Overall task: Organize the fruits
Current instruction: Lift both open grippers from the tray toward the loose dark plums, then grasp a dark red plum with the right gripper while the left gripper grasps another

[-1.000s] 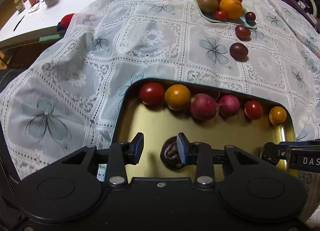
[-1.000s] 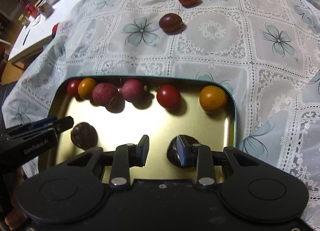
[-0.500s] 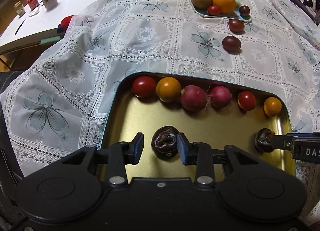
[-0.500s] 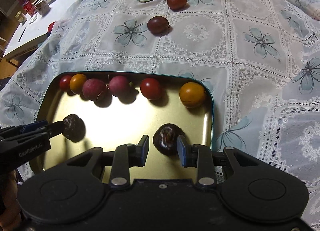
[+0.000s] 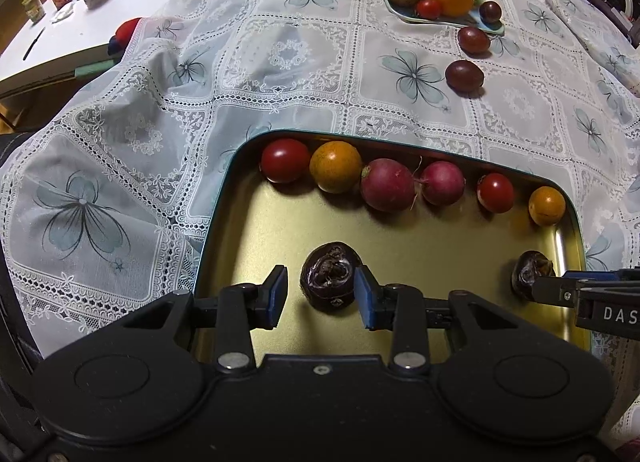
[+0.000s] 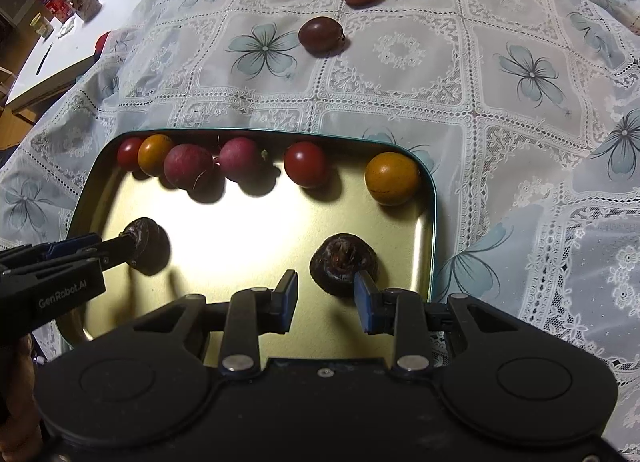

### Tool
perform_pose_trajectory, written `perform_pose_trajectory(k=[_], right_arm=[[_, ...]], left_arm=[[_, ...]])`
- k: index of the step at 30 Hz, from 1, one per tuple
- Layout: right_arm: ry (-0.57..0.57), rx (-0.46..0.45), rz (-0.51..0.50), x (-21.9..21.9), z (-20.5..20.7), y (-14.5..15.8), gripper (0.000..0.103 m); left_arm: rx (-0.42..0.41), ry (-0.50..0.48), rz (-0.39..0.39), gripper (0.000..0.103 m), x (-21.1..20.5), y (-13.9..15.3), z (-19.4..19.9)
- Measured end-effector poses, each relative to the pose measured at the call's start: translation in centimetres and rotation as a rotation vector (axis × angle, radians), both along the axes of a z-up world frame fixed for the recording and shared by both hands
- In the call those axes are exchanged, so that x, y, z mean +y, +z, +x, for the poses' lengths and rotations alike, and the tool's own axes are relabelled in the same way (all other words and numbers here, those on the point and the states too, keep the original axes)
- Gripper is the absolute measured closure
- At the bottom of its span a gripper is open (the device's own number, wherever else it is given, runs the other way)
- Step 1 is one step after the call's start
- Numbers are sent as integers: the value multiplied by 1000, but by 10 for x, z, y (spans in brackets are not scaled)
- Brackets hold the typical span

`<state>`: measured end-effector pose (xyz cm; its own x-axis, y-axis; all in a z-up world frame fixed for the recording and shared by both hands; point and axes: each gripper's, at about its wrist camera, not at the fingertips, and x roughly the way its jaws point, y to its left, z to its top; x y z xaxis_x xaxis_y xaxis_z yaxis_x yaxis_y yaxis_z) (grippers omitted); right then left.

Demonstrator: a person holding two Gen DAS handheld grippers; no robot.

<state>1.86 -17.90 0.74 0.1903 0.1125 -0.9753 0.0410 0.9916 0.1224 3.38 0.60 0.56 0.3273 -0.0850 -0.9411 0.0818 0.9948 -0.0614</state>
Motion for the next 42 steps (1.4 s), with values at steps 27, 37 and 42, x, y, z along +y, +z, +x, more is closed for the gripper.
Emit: perform_pose_trajectory(k=[27, 37, 42], right_arm=[[-19, 8, 4, -9, 12, 6, 69], [-134, -40, 31, -36, 56, 17, 67], [-165, -86, 2, -44, 99, 13, 66]], left_arm=[[-50, -55, 34, 54, -6, 10, 34], [-71, -103, 60, 54, -18, 10, 65], [-78, -108, 77, 54, -22, 10, 87]])
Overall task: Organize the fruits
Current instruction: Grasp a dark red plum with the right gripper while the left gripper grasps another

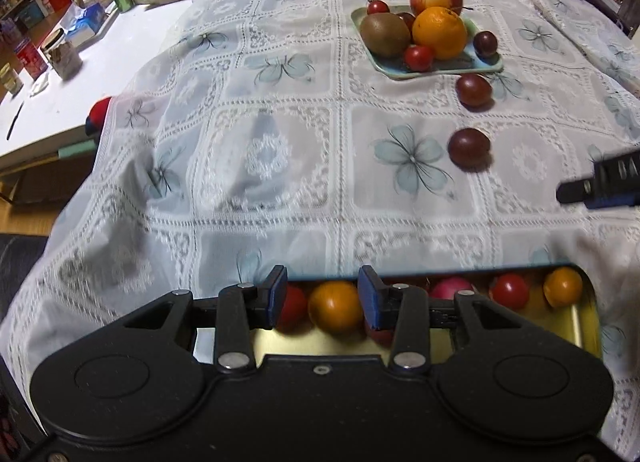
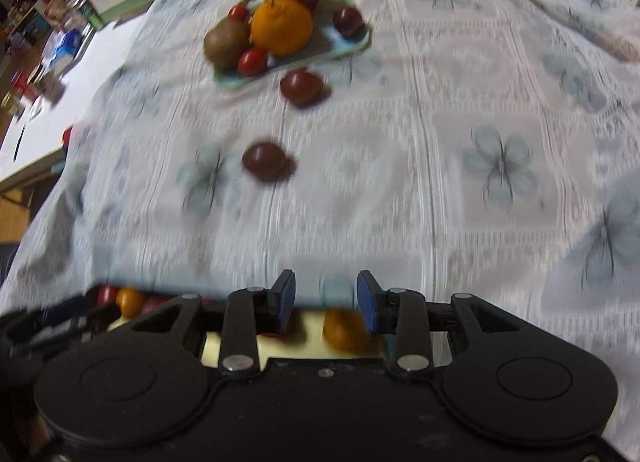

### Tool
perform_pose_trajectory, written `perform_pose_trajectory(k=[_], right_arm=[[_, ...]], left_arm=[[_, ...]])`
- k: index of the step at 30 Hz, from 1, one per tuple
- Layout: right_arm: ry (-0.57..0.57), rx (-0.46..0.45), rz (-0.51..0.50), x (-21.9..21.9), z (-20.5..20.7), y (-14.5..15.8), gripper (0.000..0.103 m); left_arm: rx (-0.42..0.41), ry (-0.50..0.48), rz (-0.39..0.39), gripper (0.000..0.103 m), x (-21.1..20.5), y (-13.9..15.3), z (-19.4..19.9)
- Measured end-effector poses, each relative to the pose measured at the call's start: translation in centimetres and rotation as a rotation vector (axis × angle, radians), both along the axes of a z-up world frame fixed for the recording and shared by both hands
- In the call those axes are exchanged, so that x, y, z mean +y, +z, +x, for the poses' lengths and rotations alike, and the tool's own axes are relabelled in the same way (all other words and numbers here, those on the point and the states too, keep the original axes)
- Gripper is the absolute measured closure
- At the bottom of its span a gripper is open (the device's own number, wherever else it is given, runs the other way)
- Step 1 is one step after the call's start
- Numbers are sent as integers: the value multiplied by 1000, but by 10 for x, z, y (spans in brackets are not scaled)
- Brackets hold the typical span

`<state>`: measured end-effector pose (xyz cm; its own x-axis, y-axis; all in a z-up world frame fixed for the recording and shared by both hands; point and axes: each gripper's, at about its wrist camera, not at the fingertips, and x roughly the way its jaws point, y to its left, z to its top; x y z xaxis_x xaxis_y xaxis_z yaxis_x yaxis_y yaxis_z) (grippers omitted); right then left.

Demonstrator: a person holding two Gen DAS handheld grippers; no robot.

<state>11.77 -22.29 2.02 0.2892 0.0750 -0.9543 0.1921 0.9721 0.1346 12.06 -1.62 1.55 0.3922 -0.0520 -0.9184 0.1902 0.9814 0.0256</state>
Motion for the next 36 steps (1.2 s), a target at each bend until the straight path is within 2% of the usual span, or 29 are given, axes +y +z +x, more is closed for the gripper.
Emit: perform_pose_trajectory(k=[7, 11, 18, 29, 33, 36], right_arm=[[-62, -14, 0, -7, 67, -16, 65], [-54, -45, -33, 1, 100, -23, 63], [-83, -78, -34, 10, 141, -37, 58], [-89, -39, -86, 22, 170, -68, 55], [-103, -73, -106, 25, 168, -70, 58], [-62, -93, -91, 25, 164, -68, 59]], left_arm=[[15, 6, -6, 54, 1, -4, 29], [16, 14, -4, 54, 3, -7, 42], [43, 27, -14, 54, 9, -18, 60], [60, 33, -20, 54, 16, -27, 75], [59, 28, -16, 54, 13, -27, 78], [64, 23, -15, 54, 8, -28, 79]])
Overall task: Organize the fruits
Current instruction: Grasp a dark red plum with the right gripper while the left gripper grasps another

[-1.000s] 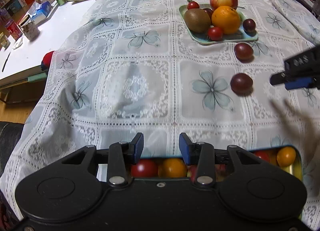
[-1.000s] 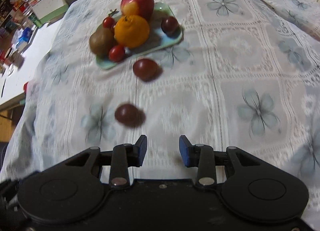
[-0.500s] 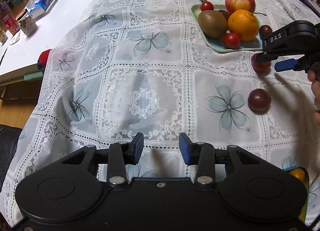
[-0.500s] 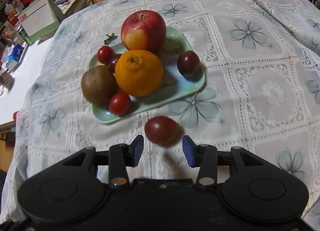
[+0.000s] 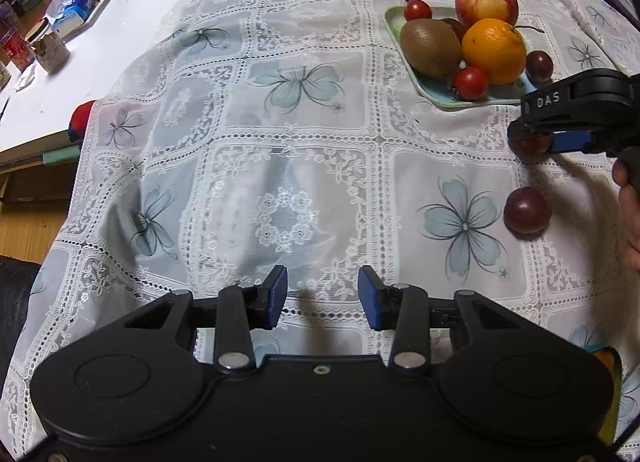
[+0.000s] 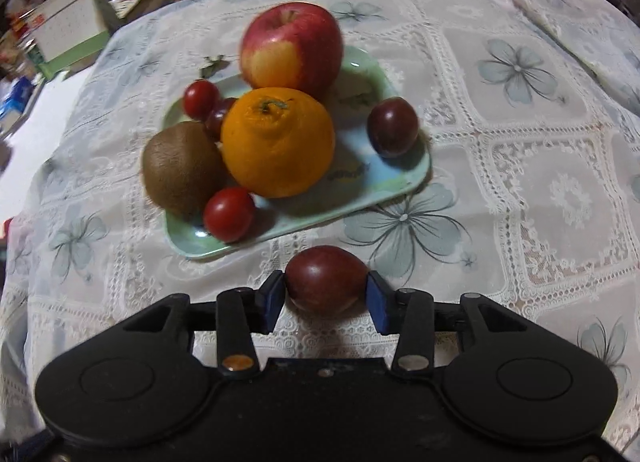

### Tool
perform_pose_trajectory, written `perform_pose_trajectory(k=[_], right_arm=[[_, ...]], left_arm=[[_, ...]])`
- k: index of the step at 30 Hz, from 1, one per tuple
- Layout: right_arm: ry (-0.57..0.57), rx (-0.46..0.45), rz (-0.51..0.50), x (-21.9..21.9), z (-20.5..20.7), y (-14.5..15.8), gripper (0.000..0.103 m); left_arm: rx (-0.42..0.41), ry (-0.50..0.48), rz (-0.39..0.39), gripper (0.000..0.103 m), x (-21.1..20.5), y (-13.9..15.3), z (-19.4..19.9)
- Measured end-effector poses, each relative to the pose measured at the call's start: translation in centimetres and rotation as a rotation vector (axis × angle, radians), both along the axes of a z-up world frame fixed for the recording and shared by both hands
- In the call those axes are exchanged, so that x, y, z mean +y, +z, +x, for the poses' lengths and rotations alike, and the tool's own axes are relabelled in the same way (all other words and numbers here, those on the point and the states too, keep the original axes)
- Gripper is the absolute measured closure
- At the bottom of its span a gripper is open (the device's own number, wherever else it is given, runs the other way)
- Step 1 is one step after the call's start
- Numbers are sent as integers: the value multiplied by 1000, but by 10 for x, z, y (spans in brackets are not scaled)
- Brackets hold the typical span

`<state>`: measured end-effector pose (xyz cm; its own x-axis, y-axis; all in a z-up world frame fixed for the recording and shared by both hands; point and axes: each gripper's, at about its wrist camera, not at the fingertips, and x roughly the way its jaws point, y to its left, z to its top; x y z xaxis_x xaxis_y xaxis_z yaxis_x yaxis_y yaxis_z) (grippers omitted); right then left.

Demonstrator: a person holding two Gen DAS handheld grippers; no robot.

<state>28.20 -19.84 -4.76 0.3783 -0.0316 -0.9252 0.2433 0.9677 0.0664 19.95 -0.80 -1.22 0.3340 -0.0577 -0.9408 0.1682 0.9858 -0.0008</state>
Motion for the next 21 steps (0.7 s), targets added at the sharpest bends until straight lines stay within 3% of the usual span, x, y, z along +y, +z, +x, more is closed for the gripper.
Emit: perform_pose_trajectory(k=[21], right_arm=[[-86, -14, 60, -59, -71, 32, 59]], left_arm=[[-16, -95, 35, 54, -66, 8, -8]])
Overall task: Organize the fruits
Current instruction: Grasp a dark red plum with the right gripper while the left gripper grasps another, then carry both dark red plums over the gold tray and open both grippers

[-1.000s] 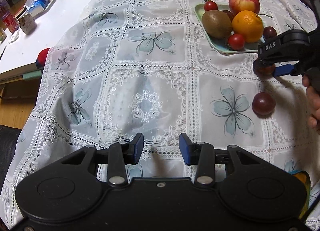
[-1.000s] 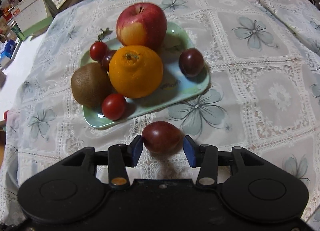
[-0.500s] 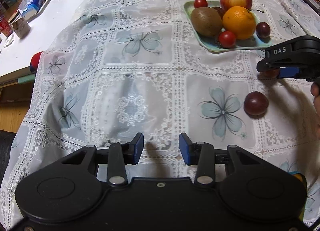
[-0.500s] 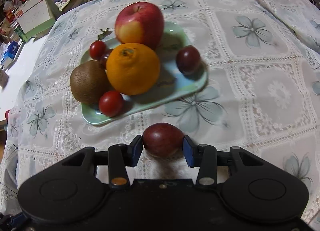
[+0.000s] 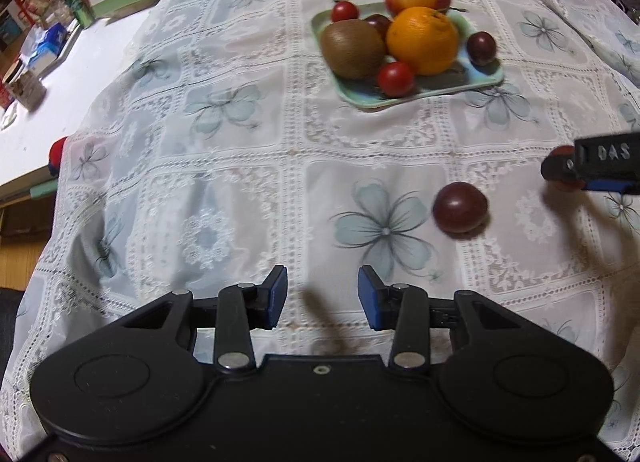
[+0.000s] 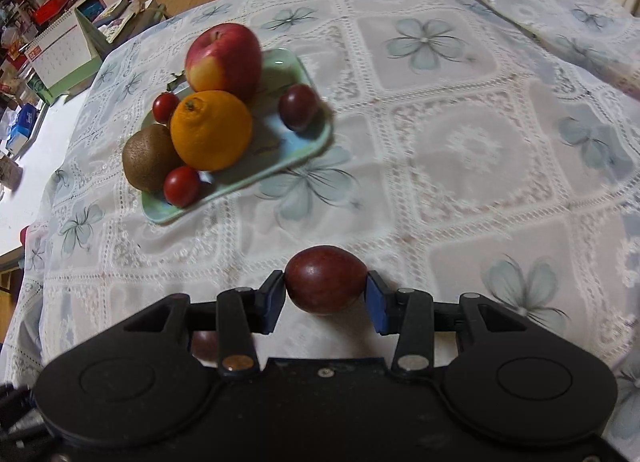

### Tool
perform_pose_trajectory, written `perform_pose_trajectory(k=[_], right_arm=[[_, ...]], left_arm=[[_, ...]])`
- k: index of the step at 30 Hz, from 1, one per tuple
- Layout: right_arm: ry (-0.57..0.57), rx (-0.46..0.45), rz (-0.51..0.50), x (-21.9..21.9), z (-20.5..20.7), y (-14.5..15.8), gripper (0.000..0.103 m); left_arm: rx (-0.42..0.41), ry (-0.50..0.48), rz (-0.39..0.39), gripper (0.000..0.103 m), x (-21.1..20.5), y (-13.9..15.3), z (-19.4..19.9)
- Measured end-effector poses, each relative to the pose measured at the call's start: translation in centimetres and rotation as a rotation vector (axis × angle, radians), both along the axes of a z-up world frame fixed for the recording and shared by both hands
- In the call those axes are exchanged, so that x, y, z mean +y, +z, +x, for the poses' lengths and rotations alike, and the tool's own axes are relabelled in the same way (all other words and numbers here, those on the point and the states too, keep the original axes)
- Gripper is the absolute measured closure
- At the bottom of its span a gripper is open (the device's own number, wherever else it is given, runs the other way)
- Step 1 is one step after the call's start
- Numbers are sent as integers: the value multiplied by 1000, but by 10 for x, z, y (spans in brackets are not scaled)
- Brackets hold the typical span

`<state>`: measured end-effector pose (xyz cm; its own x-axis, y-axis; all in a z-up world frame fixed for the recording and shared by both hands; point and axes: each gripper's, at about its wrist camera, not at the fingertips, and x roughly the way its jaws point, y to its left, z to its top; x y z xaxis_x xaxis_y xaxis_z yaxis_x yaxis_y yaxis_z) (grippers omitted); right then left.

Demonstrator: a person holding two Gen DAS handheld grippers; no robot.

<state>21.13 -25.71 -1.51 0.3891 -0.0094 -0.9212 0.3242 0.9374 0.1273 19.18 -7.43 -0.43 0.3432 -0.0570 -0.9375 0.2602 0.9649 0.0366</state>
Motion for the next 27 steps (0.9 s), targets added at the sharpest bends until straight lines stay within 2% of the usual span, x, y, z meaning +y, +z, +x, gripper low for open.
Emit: perform_pose_trajectory(k=[6, 12, 15, 18, 22, 27], right_arm=[[-22, -15, 30, -16, -29, 5, 59], [-47, -64, 58, -27, -53, 10, 59], [-59, -98, 37, -27, -59, 9, 59], [-63, -96, 61, -28, -57, 5, 59], [-73, -67, 80, -30, -55, -3, 59], [-85, -65, 70, -30, -55, -5, 59]], left_arm=[[-3, -48, -38, 54, -28, -3, 4], [-46, -83, -84, 54, -53, -5, 14], [-63, -82, -107, 54, -62, -7, 20], [-82, -98, -144, 53, -68, -9, 23], [-83, -88, -159, 46, -73, -12, 25], [-28, -79, -194, 47, -77, -20, 27]])
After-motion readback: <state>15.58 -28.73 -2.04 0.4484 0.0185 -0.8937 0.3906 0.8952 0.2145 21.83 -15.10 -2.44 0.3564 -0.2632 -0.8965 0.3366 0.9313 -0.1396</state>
